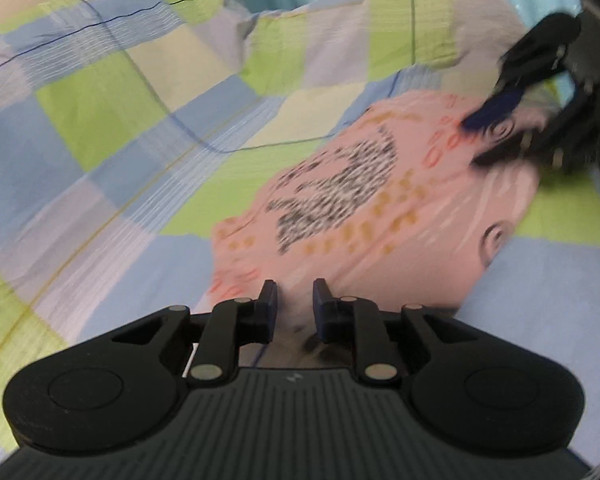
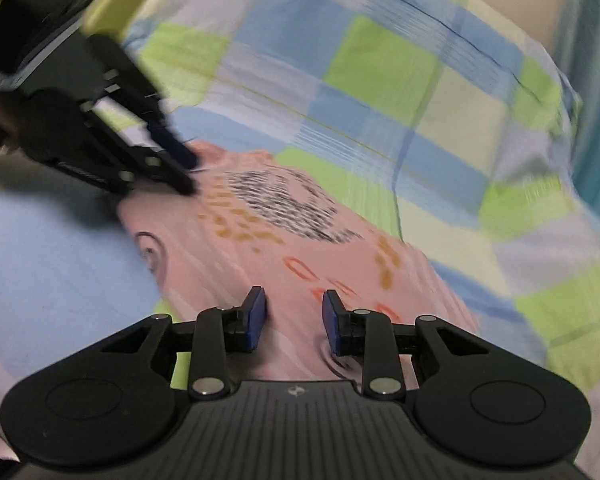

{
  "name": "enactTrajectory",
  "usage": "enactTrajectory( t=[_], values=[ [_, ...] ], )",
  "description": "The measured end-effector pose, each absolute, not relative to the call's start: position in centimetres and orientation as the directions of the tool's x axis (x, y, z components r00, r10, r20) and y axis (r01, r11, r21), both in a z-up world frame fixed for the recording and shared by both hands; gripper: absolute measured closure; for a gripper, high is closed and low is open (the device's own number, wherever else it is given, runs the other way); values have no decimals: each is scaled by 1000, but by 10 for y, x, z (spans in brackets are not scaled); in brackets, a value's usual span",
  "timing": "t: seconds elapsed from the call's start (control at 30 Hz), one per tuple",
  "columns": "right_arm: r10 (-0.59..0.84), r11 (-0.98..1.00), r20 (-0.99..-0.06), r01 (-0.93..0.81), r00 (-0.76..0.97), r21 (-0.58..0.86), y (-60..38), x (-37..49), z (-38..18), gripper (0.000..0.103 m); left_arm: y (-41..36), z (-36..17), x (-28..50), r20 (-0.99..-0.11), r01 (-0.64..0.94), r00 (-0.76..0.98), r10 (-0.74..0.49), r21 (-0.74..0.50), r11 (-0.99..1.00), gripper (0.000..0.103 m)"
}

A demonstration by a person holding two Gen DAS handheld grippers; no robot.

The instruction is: Fold clothes

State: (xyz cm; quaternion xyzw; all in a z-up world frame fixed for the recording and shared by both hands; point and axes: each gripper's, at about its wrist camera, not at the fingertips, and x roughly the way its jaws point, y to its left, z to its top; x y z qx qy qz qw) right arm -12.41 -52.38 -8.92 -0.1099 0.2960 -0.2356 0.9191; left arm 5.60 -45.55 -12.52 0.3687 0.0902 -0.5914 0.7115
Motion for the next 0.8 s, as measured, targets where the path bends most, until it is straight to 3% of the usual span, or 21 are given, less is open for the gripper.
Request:
enactTrajectory(
  t=[0.3, 0.43, 0.73, 0.8],
  values=[
    [-550, 824, -540, 518, 637, -229, -557, -153, -84, 74, -443, -119, 70, -564, 889, 372, -737, 444, 109, 88],
    [-551, 825, -472, 532, 688, -189, -551, -159, -64, 74, -453, -102, 48, -528, 906, 318, -788, 413, 89, 87],
    [-430, 903, -516, 361, 741, -234, -563, -76, -82, 76, -530, -125, 40, -587, 937, 250, -770, 348, 39, 87],
    [-418, 908, -542, 343, 729, -239, -572, -65, -91, 82, -528, -130, 48, -583, 933, 261, -769, 355, 48, 85]
  ],
)
